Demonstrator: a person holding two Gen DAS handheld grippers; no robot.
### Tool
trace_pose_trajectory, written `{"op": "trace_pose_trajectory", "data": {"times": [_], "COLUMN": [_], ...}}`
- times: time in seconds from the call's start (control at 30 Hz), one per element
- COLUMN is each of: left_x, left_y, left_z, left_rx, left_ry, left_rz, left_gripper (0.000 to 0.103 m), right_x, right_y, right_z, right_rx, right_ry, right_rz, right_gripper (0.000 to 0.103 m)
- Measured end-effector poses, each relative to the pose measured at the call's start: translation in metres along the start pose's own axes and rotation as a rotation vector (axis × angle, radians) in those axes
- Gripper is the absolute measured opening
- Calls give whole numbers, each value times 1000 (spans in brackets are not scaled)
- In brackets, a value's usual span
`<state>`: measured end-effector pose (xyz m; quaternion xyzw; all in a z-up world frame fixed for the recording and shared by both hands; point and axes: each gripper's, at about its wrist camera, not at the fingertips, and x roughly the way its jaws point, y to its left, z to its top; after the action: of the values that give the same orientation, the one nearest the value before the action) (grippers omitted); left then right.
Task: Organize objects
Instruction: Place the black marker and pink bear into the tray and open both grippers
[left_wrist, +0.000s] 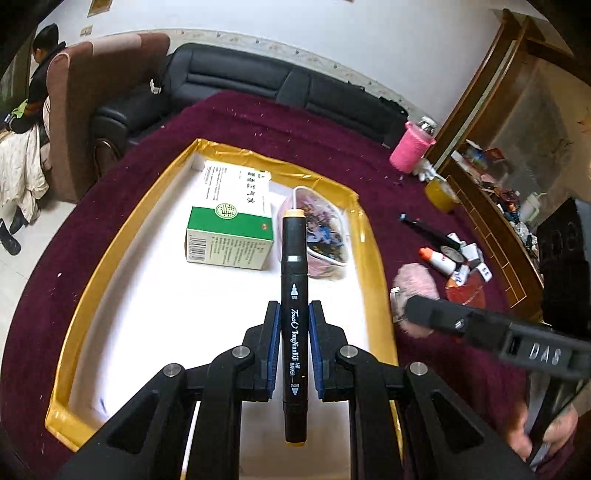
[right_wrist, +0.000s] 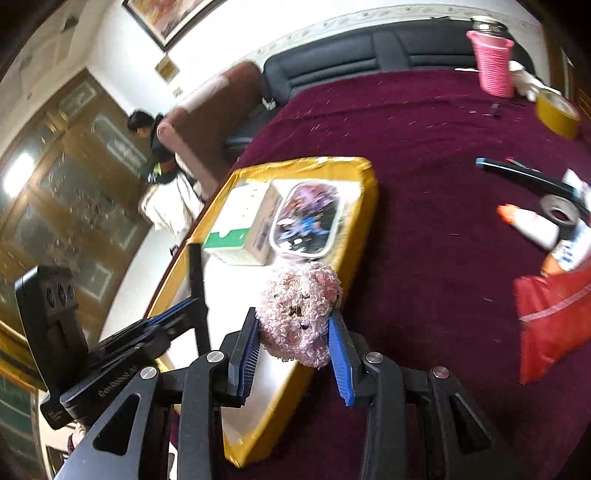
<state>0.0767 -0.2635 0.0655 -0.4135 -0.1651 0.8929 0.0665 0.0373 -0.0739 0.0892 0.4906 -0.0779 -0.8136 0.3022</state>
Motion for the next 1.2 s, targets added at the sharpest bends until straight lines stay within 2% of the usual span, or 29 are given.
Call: {"op": "trace_pose_trajectory", "data": {"times": [0.2,0.47,0.63,0.77,0.83,0.9,0.97,1.0,1.03,1.07,1.2], "left_x": [29,38,41,40,37,35,34,33,33,33,35], "left_y": [10,14,19,21,23,22,18,14,8,4,-15], "left_z": [4,6,7,8,8,9,10,10,11,11,11], "left_rx": [-17,-42,-72,-93,-112,-123,-116,-106,-92,-79,-29], "left_ry": [64,75,93,97,87,77,73,75,77,79,95], "left_rz": [20,2,-23,-37,-65,-95,-105,-114,-124,-126,-170], "left_gripper": [14,14,24,38,45,57,60,60,60,62,62], "right_x": [34,54,56,54,52,47,40,35,28,23,0], "right_y": [14,18,20,14,11,8,3,3,3,4,3], "right_z": [9,15,15,16,17,18,18,18,18,18,12], "right_rx": [-41,-81,-91,-66,-48,-14,12,17,10,1,-32], "right_ry": [39,58,54,59,59,53,40,25,2,-17,-86], "right_rz": [-70,-128,-159,-125,-92,-44,-7,0,-19,-38,-86], "right_gripper": [40,40,42,43,47,52,59,66,74,77,80]}}
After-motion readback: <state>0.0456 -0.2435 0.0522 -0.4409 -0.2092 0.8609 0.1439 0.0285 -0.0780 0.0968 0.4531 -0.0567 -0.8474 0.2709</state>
